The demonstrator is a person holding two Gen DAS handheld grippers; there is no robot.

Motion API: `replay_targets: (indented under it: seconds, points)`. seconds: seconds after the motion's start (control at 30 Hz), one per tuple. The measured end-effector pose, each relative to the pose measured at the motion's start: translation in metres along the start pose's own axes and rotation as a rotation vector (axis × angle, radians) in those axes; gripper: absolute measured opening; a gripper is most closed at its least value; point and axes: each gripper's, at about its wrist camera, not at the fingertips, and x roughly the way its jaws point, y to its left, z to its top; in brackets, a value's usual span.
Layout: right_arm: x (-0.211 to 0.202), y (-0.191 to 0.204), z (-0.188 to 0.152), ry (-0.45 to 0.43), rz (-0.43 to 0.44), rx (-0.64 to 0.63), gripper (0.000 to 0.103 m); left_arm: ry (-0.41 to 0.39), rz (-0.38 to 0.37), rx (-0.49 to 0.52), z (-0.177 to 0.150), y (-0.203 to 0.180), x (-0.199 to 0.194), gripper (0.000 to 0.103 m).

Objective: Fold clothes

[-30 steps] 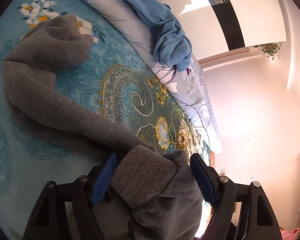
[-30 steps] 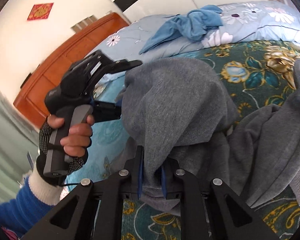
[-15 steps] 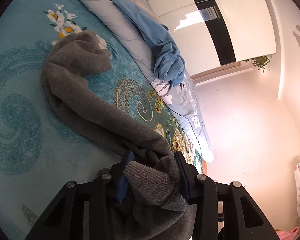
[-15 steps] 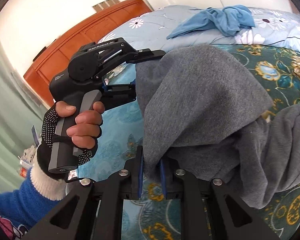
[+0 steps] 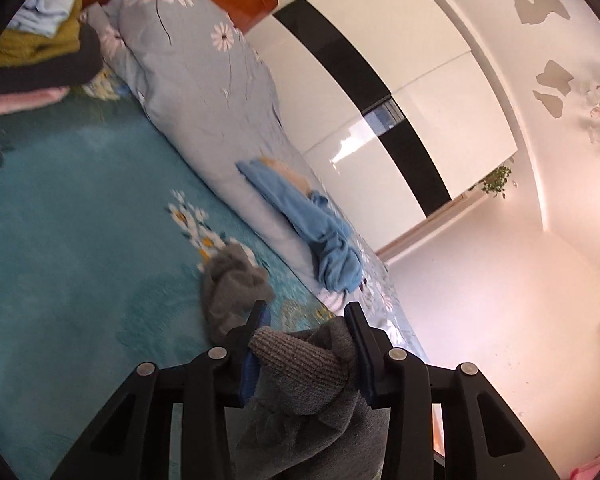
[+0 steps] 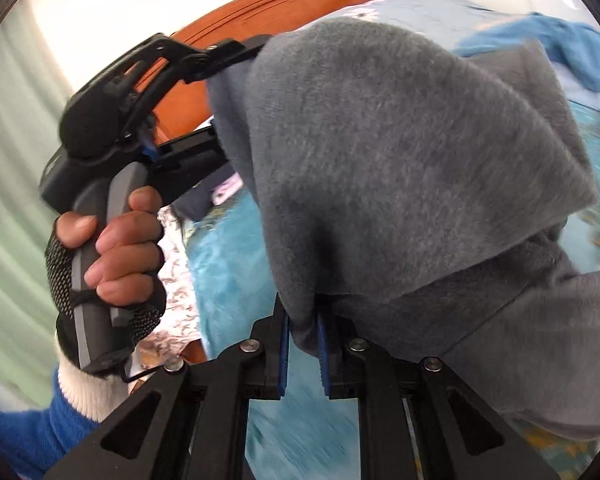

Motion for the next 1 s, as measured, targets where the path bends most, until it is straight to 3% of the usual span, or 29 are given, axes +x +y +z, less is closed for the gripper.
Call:
replay_targets:
  seconds: [0.13,0.23,0.37,0.53,0.67,0.8,0.9,1.0]
  points:
    - [0.041,0.012,0.003,0.060,0.032,0.015,0.013,-0.087,0.110,-0.050,0.013,0.051,-0.040,0.041]
    - [0.046,0.013,-0.005,0.091,0.036,0.019,0.013,-0.091,0.159,-0.149,0.007,0.100,-0.053,0.041]
    - [0.007,-0.003,-0.009,0.042,-0.017,0.043,0.015,-0.071,0.170,-0.262,-0.013,0.145,-0.053,0.041]
    - [-0.076,-0.047,-0.015,-0.115,-0.197,0.148,0.034,-0.060,0.174,-0.321,-0.038,0.167,-0.051,0.041]
    - [-0.103,-0.093,-0.008,-0.168,-0.267,0.292,0.035,-0.066,0.163,-0.366,-0.047,0.175,-0.054,0.042]
    - [-0.094,-0.115,0.014,-0.139,-0.211,0.307,0.036,-0.068,0.165,-0.357,-0.049,0.171,-0.055,0.042]
    - [-0.058,-0.127,0.044,-0.103,-0.142,0.341,0.038,-0.064,0.168,-0.346,-0.048,0.167,-0.058,0.042]
    - [-0.020,-0.149,0.069,-0.058,-0.043,0.502,0.038,-0.055,0.170,-0.346,-0.049,0.167,-0.060,0.043]
